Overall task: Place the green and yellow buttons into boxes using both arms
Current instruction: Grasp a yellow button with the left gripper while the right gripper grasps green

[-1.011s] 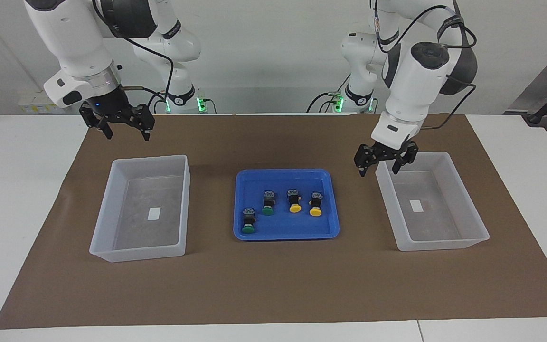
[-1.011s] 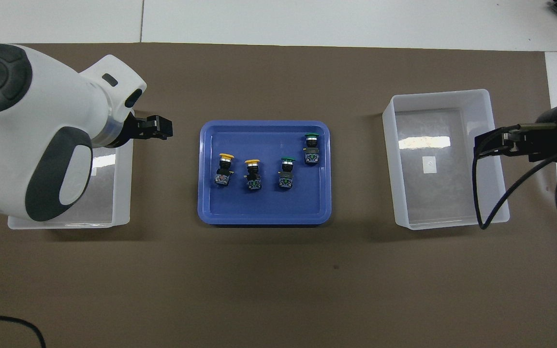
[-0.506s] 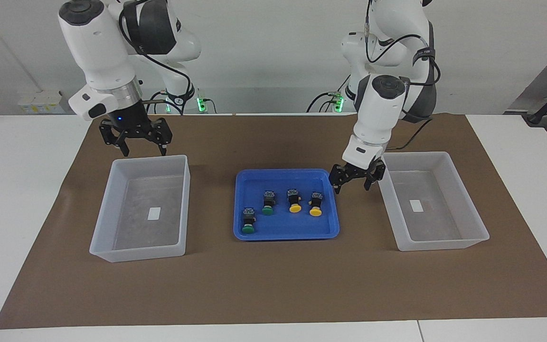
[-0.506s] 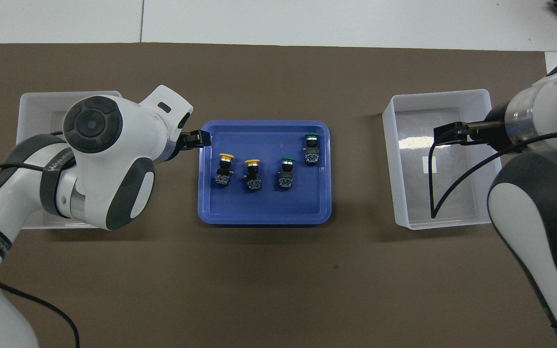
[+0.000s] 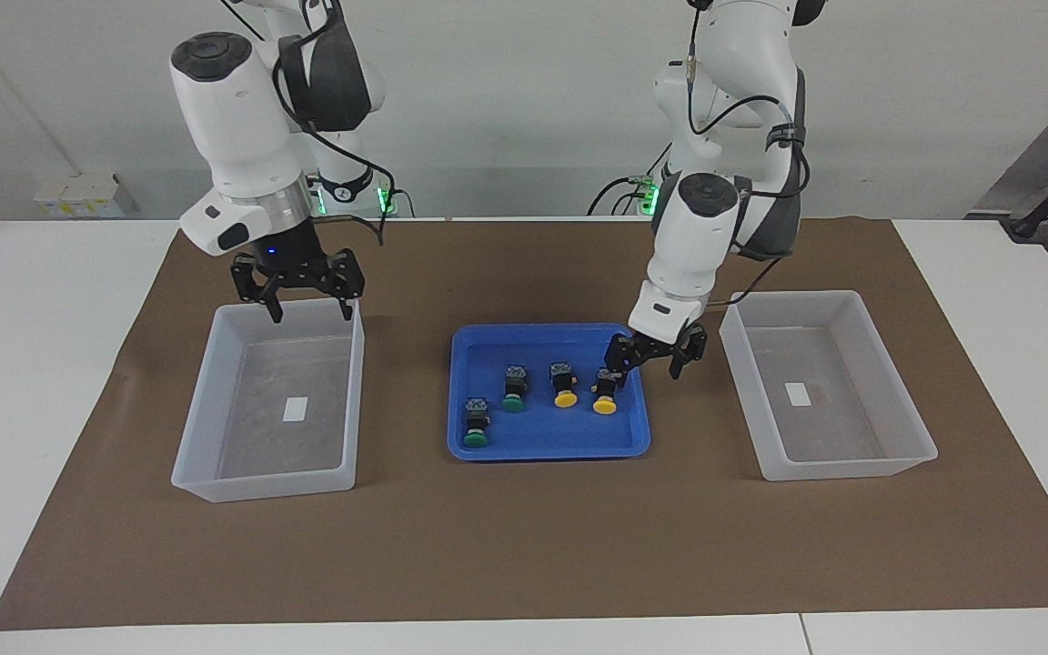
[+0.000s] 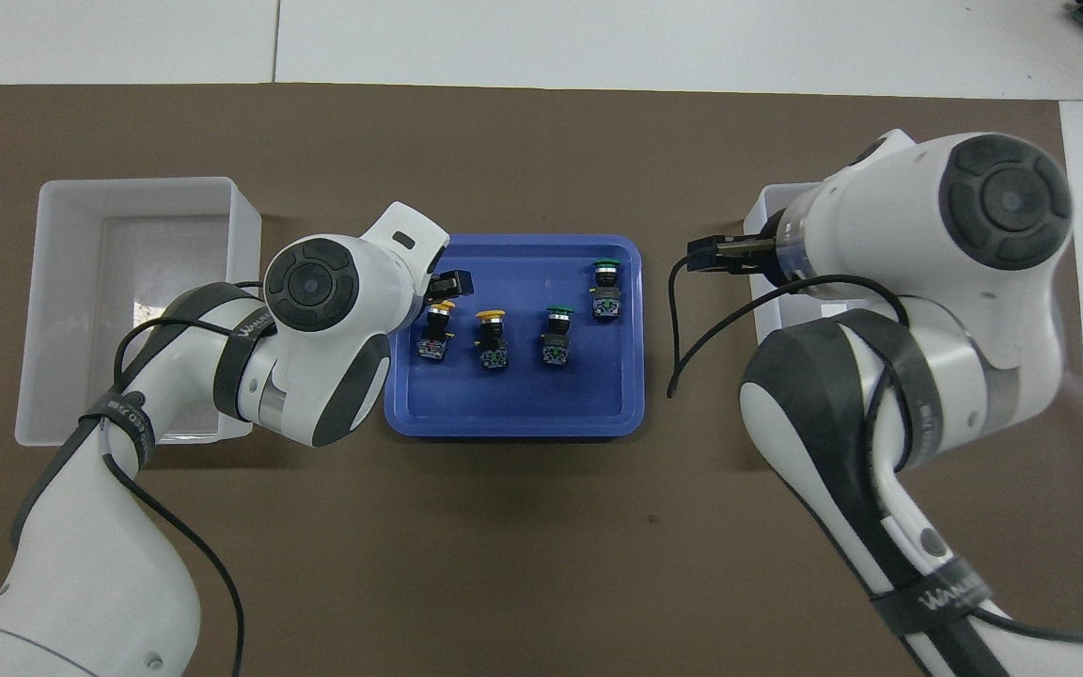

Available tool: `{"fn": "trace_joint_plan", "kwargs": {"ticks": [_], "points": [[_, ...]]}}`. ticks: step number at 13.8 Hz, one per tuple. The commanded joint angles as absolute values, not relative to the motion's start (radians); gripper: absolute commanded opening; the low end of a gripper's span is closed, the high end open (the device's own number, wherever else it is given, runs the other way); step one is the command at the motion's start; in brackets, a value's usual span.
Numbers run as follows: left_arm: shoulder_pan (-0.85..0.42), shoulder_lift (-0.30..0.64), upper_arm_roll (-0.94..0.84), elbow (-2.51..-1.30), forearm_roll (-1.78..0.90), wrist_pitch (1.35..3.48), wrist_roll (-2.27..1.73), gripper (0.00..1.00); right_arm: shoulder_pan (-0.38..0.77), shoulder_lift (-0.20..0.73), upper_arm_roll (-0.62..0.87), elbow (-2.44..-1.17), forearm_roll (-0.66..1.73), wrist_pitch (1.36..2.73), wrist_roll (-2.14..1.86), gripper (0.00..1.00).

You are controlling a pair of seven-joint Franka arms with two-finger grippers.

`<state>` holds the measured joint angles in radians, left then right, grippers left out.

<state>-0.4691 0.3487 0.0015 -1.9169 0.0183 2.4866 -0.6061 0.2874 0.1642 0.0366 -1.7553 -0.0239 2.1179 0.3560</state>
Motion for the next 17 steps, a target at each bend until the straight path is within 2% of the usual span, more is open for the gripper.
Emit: {"fn": "trace_joint_plan", "kwargs": {"ticks": [1,2,8,10,15,16,17], "points": [[-0.483,0.365,0.017,-1.928,0.015,2.536,-0.615,1.0,0.331,0.207,0.037,-1.749,-0.061,2.158,0.44,1.0],[-0.485,0.367,0.017,-1.928,0.015,2.534,-0.615,1.0,0.336,0.221,0.037,-1.749,-0.061,2.184,0.446,1.0],[-0.497,0.365,0.017,-1.948,0.015,2.536,-0.614,0.77,0.4,0.336,0.037,-1.671,-0.1,2.256,0.48,1.0],[-0.512,0.367,0.017,-1.959,0.015,2.54,-0.615,0.72,0.388,0.357,0.04,-1.667,-0.095,2.289,0.468,1.0],[-0.534,0.361,0.018,-1.988,0.017,2.548,-0.607,0.71,0.413,0.391,0.04,-1.674,-0.1,2.322,0.436,1.0],[-0.535,0.36,0.018,-1.99,0.017,2.548,-0.604,0.68,0.413,0.396,0.04,-1.678,-0.1,2.327,0.431,1.0],[-0.54,0.36,0.018,-1.99,0.017,2.549,-0.603,0.6,0.417,0.411,0.04,-1.677,-0.1,2.33,0.437,1.0]]}}
